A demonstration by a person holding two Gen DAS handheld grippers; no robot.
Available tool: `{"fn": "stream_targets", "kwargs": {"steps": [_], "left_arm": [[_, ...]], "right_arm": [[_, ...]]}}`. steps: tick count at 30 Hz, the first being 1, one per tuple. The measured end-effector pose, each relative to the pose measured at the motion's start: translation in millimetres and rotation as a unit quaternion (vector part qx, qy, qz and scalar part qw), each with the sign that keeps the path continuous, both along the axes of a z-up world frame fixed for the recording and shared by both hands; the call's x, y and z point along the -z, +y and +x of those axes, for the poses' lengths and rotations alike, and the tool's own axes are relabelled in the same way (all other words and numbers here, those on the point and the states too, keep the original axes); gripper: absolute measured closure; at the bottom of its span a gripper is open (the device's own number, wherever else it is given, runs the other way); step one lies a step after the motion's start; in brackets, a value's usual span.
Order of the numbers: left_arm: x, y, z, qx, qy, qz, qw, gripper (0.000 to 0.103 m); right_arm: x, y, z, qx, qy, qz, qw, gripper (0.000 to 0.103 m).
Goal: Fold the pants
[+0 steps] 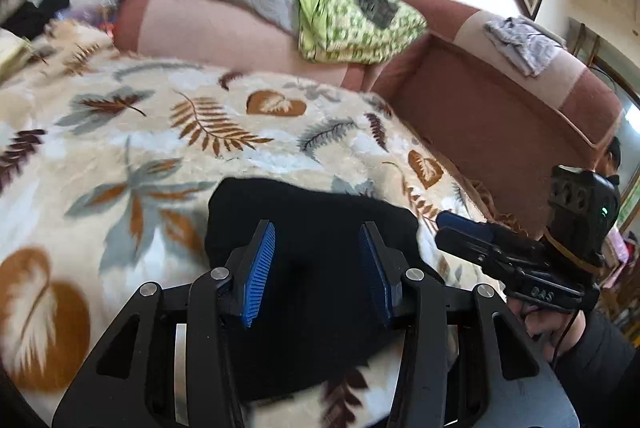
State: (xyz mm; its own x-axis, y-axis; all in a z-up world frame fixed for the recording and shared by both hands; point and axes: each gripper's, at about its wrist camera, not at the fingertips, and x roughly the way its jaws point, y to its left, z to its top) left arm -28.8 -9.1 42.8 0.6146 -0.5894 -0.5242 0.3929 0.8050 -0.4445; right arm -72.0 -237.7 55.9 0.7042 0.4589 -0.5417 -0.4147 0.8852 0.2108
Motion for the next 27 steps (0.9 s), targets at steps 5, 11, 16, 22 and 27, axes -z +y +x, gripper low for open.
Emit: {"fn": "stream_targets", "kwargs": {"steps": [5, 11, 16, 22, 27], "left_arm": [[26.3, -4.0, 56.9, -0.023, 0.062, -0.014, 0.9977, 0.061], [62.2, -1.7, 64.5, -0.033, 0.106, -0.027, 0.9935, 0.06], [59.7, -1.0, 62.6, -0.033, 0.1, -0.024, 0.9942, 0.06], [23.7, 21.2, 31.3, -0.055, 0.044, -0.066, 0.9953, 0.061], [29.7, 4.1, -6.9, -0.017, 0.061, -0.057, 0.9964, 0.061]], "right_arm": [[23.5, 10.9, 44.1, 0.019, 0.035, -0.035, 0.999, 0.061], [60.1, 13.3, 57.4, 0.04, 0.078, -0.056, 0.995, 0.06], [60.9, 8.7, 59.7, 0.034, 0.076, -0.047, 0.995, 0.06], [27.3, 2.8, 23.7, 0.043, 0.004, -0.03, 0.999, 0.06], [38.7, 23.4, -13.7, 0.02, 0.029, -0.088, 0.996, 0.06]]}}
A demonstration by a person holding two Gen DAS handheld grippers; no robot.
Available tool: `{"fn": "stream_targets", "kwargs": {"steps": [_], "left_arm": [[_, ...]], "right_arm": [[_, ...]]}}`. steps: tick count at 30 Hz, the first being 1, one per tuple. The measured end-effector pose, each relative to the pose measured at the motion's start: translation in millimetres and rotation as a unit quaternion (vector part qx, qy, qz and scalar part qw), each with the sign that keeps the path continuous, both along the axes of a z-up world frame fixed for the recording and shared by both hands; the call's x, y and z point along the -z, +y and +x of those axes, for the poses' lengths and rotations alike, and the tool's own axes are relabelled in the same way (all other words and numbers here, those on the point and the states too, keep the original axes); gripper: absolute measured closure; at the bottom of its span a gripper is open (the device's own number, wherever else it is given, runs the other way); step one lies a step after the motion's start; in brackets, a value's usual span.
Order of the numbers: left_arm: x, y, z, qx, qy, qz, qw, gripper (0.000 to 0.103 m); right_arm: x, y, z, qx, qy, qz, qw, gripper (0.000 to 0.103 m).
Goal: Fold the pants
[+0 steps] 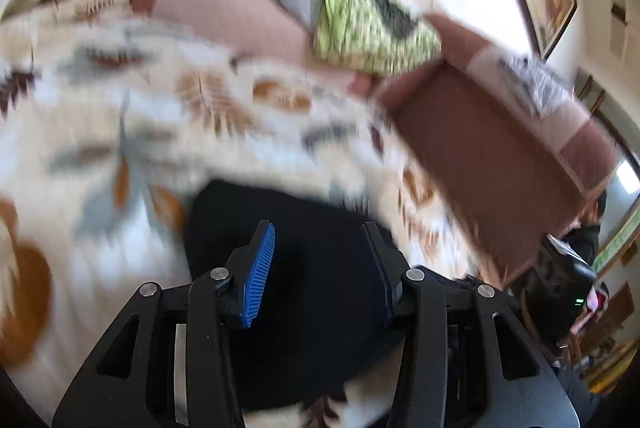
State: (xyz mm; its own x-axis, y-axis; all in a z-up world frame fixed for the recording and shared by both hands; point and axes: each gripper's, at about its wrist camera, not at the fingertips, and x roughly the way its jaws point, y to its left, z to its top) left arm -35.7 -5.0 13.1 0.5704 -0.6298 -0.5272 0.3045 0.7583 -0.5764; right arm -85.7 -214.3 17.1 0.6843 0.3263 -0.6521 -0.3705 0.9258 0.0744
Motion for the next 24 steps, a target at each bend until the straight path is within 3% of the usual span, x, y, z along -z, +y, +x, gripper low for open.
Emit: {"fn": "stream_targets", "kwargs": {"steps": [1, 3, 8, 10, 13, 14, 16, 18, 19, 22, 24], "left_arm": [[11.3, -8.8, 1.0, 0.003, 0.015, 0.019, 0.9997, 0.061], [11.9, -17.9, 1.9, -0.001, -0.011, 0.052, 0.9986, 0.061], [8.8, -14.1, 9.8, -0.023, 0.036, 0.028, 0.9987, 0.061], [6.7, -14.3, 9.5, -0.035, 0.051, 0.025, 0.9978, 0.061], [9.2, -12.3, 5.3, -0.048, 0.05, 0.015, 0.9975, 0.061], [10.3, -11.1, 2.6, -0.048, 0.045, 0.01, 0.9978, 0.061], [14.4, -8.2, 2.5, -0.047, 0.048, -0.009, 0.9977, 0.061], [12.6, -7.1, 5.9, -0.054, 0.052, -0.015, 0.9971, 0.06], [12.9, -6.7, 7.0, -0.055, 0.055, -0.02, 0.9968, 0.06], [10.3, -6.8, 4.6, -0.055, 0.049, -0.019, 0.9971, 0.06], [1.1, -5.5, -1.0, -0.059, 0.04, -0.016, 0.9973, 0.06]], "right_arm": [[12.8, 3.2, -0.3, 0.01, 0.023, -0.021, 0.999, 0.058], [11.1, 6.3, -5.2, 0.021, -0.001, -0.036, 0.999, 0.055], [-2.6, -8.5, -16.0, 0.073, -0.014, -0.012, 0.997, 0.055], [-17.1, -12.0, -29.2, 0.086, -0.051, 0.017, 0.995, 0.055], [-29.3, 3.3, -40.7, 0.048, -0.107, 0.013, 0.993, 0.055], [-23.6, 9.4, -36.9, 0.038, -0.091, 0.005, 0.995, 0.055], [16.3, 22.5, -17.2, 0.037, 0.012, -0.036, 0.999, 0.055], [15.8, 27.6, -23.1, 0.04, -0.026, -0.05, 0.998, 0.055], [13.7, 29.8, -22.0, 0.039, -0.023, -0.057, 0.997, 0.055], [7.4, 18.7, -24.0, 0.044, -0.019, -0.02, 0.999, 0.055], [-6.7, 15.1, -31.8, 0.056, -0.054, -0.01, 0.997, 0.055]]}}
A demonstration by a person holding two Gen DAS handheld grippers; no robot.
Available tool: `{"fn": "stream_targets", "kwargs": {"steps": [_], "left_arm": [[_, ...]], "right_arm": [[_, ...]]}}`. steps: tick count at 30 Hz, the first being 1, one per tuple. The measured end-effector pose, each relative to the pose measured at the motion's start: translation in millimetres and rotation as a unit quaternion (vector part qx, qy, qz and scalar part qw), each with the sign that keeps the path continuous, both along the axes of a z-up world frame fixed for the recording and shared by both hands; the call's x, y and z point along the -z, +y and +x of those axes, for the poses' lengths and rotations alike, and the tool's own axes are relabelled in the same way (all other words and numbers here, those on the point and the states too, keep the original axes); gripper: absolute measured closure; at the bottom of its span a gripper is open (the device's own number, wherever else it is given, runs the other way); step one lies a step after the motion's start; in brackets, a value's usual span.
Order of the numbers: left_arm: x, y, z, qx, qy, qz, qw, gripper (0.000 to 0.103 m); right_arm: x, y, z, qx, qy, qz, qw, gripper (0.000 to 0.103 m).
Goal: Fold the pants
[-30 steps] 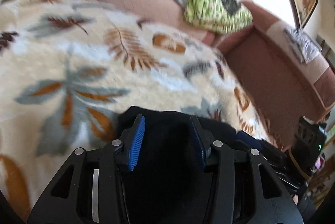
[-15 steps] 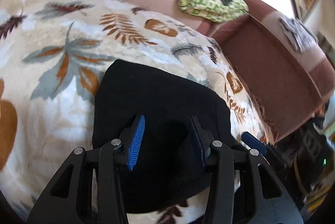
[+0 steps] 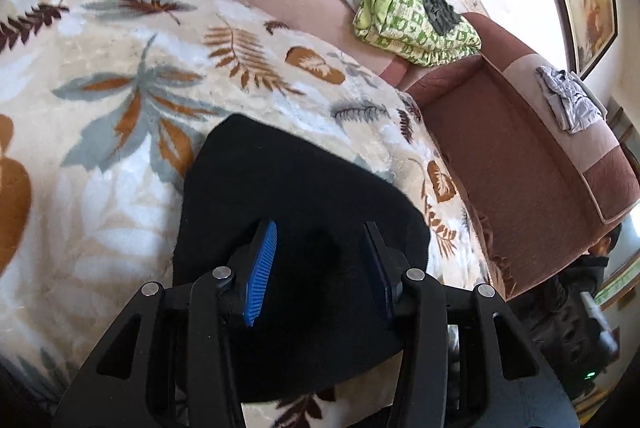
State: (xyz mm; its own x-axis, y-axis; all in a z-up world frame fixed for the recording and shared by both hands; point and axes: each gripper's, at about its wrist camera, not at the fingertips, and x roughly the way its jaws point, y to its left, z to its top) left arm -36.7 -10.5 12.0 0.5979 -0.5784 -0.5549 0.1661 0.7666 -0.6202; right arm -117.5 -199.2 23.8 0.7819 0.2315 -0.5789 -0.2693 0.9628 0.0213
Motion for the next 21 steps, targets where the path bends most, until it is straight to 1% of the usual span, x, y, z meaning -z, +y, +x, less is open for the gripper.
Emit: {"fn": "stream_targets", "kwargs": {"steps": [1, 2, 3, 4, 5, 6, 7, 8, 9, 11, 12, 15, 16, 18, 19, 20, 21], "left_arm": [[-7.3, 4.1, -8.1, -0.008, -0.013, -0.006, 0.9999, 0.06], [-10.9, 6.5, -13.7, -0.009, -0.02, -0.014, 0.9997, 0.06], [-12.1, 8.0, -18.4, -0.009, -0.021, -0.02, 0.9995, 0.06], [-9.1, 7.1, -22.7, -0.006, -0.009, -0.022, 0.9997, 0.06], [-3.6, 4.0, -23.3, 0.0, 0.007, -0.018, 0.9998, 0.06], [4.6, -0.9, -22.8, 0.009, 0.027, -0.012, 0.9995, 0.06], [10.6, -7.0, -23.6, 0.016, 0.028, -0.001, 0.9995, 0.061], [8.8, -9.4, -24.0, 0.016, 0.02, 0.009, 0.9996, 0.06], [7.4, -11.4, -23.1, 0.018, 0.019, 0.015, 0.9995, 0.06], [7.5, -8.2, -21.7, 0.015, 0.021, 0.001, 0.9997, 0.06], [4.2, -5.8, -21.3, 0.013, 0.019, -0.004, 0.9997, 0.06], [-9.2, 1.1, -17.5, 0.004, -0.002, -0.008, 1.0, 0.06], [-15.7, 5.0, -13.1, -0.006, -0.01, -0.005, 0.9999, 0.06], [-24.1, 9.3, 2.6, -0.013, -0.009, 0.008, 0.9998, 0.06], [-26.2, 14.9, 15.6, -0.02, 0.006, 0.013, 0.9997, 0.06], [-24.5, 21.7, 22.0, -0.028, 0.018, 0.014, 0.9994, 0.06], [-22.1, 29.5, 32.3, -0.035, 0.037, 0.02, 0.9985, 0.06]], "right_arm": [[-6.1, -1.8, -4.7, 0.002, -0.027, 0.007, 1.0, 0.055], [-11.9, -1.8, -9.9, 0.003, -0.045, 0.011, 0.999, 0.055], [-11.9, -1.0, -10.4, 0.006, -0.044, 0.009, 0.999, 0.055], [-4.5, 0.5, -5.2, 0.009, -0.02, 0.002, 1.0, 0.055], [13.9, 2.8, 7.0, 0.007, 0.038, -0.014, 0.999, 0.055], [25.8, 4.4, 10.7, 0.01, 0.056, -0.027, 0.998, 0.054], [23.1, 5.9, 6.4, 0.013, 0.031, -0.031, 0.999, 0.049], [19.3, 9.7, 7.7, 0.015, 0.035, -0.042, 0.998, 0.049], [17.7, 10.2, 7.2, 0.015, 0.036, -0.042, 0.998, 0.049], [12.2, 3.1, 8.2, 0.018, 0.038, -0.016, 0.999, 0.049], [5.7, -2.0, 8.7, 0.026, 0.031, -0.001, 0.999, 0.049], [-16.9, -10.4, 15.3, 0.038, -0.022, -0.004, 0.999, 0.049], [-22.2, -11.3, 21.5, 0.035, -0.022, -0.003, 0.999, 0.049], [-28.8, -14.5, 40.0, 0.027, -0.019, 0.002, 0.999, 0.05], [-29.7, -18.9, 52.2, 0.023, -0.013, 0.012, 1.0, 0.05], [-27.8, -22.9, 61.8, 0.022, 0.004, 0.027, 0.999, 0.05], [-22.3, -33.4, 73.2, 0.022, 0.037, 0.064, 0.997, 0.05]]}}
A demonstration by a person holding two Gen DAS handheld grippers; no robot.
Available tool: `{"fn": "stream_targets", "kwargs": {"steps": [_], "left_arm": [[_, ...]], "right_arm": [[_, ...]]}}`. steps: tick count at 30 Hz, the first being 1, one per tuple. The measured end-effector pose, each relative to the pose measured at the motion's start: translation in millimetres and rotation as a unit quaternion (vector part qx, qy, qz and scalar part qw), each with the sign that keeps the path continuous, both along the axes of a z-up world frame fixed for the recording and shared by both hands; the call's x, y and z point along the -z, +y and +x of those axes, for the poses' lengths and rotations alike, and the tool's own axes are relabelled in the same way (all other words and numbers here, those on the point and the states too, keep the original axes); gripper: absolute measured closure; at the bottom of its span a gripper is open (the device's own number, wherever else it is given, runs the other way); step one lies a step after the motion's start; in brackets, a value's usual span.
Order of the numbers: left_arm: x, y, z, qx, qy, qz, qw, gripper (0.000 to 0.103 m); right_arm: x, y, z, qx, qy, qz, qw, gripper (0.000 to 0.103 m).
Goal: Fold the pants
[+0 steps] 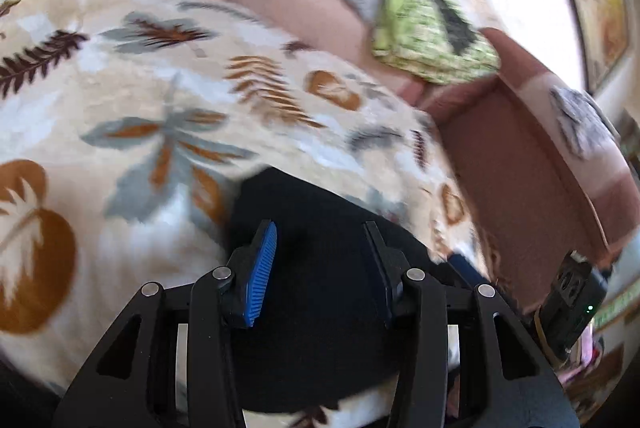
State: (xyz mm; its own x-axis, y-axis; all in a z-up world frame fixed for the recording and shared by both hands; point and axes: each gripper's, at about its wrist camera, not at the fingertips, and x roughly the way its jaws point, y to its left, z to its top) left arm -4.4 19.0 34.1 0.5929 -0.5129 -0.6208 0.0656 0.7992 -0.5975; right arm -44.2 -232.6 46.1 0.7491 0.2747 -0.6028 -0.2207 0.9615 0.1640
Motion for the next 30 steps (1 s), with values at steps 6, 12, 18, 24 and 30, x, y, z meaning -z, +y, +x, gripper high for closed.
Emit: {"fn": "stream_targets", "kwargs": {"steps": [6, 12, 18, 24, 30], "left_arm": [[43.4, 27.0, 8.9, 0.001, 0.085, -0.067, 0.9941, 0.052], [61.0, 22.2, 11.0, 0.014, 0.128, -0.151, 0.9801, 0.043], [57.5, 14.0, 7.3, 0.02, 0.116, -0.14, 0.9832, 0.042], [51.1, 4.1, 0.8, 0.02, 0.088, -0.077, 0.9929, 0.064], [17.6, -23.2, 5.6, 0.041, 0.015, 0.035, 0.9984, 0.07]], "right_arm": [[56.3, -89.8, 2.5, 0.047, 0.117, 0.318, 0.94, 0.048], [81.9, -85.1, 5.3, -0.01, 0.193, 0.354, 0.915, 0.049], [79.7, -76.4, -0.3, -0.015, 0.19, 0.338, 0.922, 0.045], [78.1, -65.3, 5.6, -0.022, 0.171, 0.293, 0.94, 0.061], [55.1, -59.7, 7.0, -0.025, 0.137, 0.251, 0.958, 0.07]]}}
